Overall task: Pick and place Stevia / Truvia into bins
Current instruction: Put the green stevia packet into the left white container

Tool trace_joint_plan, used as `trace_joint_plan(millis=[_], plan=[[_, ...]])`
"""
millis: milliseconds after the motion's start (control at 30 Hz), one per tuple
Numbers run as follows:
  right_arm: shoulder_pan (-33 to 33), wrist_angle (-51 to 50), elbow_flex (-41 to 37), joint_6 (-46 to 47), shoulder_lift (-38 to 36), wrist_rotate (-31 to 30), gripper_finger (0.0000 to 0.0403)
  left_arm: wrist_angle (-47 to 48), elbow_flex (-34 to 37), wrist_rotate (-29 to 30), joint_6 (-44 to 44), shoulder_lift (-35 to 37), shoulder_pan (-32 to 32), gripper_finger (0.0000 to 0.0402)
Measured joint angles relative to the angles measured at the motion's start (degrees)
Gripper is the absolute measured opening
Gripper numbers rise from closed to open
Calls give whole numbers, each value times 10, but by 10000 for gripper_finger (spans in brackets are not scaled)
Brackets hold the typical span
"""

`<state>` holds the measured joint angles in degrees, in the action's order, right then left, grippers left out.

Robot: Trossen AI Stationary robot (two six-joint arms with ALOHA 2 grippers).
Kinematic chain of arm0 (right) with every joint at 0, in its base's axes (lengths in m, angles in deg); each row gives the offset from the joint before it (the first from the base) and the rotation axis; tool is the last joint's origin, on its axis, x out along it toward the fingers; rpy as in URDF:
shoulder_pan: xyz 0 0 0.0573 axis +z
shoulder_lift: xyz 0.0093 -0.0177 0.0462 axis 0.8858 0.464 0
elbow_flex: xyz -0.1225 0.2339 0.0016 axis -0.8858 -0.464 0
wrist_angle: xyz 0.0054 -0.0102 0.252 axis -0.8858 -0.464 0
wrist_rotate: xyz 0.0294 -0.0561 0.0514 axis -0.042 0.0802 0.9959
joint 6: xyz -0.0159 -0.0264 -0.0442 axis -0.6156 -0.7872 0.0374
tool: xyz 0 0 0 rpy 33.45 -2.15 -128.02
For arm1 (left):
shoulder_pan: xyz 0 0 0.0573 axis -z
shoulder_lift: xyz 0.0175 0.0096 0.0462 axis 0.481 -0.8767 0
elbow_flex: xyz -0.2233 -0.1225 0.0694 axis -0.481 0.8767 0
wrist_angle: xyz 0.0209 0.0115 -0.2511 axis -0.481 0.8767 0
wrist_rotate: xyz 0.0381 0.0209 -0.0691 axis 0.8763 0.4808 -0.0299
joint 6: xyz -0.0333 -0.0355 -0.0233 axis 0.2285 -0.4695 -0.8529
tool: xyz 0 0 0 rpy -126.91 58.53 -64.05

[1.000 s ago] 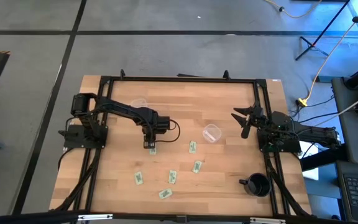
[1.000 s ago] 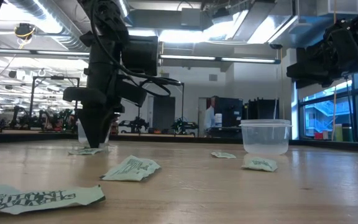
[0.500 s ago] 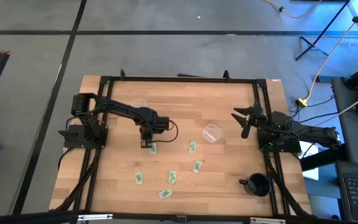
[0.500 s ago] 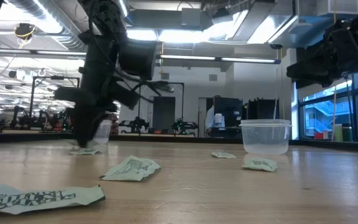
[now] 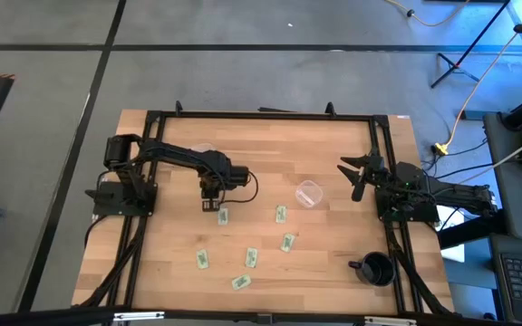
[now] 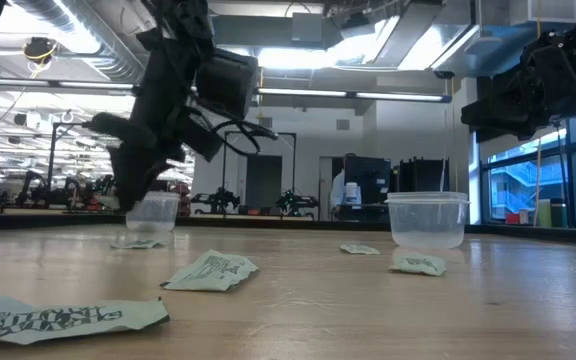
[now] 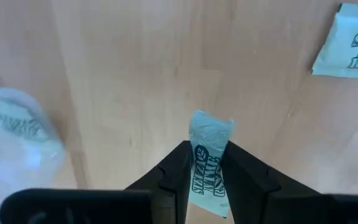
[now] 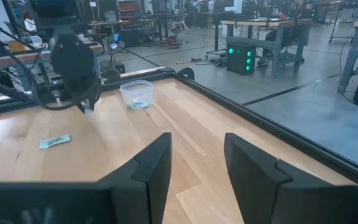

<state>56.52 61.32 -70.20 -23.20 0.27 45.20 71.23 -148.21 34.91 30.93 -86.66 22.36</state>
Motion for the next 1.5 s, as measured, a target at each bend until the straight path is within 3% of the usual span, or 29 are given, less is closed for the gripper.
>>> trace_joint_plan(millis=[300, 567, 667, 967, 1500], plan=[[0, 0, 0, 2, 0, 0, 152, 34, -24, 8, 9, 64, -59, 82], [0, 0, 0, 1, 0, 0, 152, 13, -24, 110, -17, 191, -120, 86], [0, 0, 0, 0, 0, 0, 152, -27, -19, 114, -23, 209, -144, 86], [0, 0, 0, 2, 0, 0, 152, -82, 30, 72, 18, 198, -199, 86], [0, 0, 0, 2, 0, 0, 152, -192, 114, 80, 38, 180, -251, 84]])
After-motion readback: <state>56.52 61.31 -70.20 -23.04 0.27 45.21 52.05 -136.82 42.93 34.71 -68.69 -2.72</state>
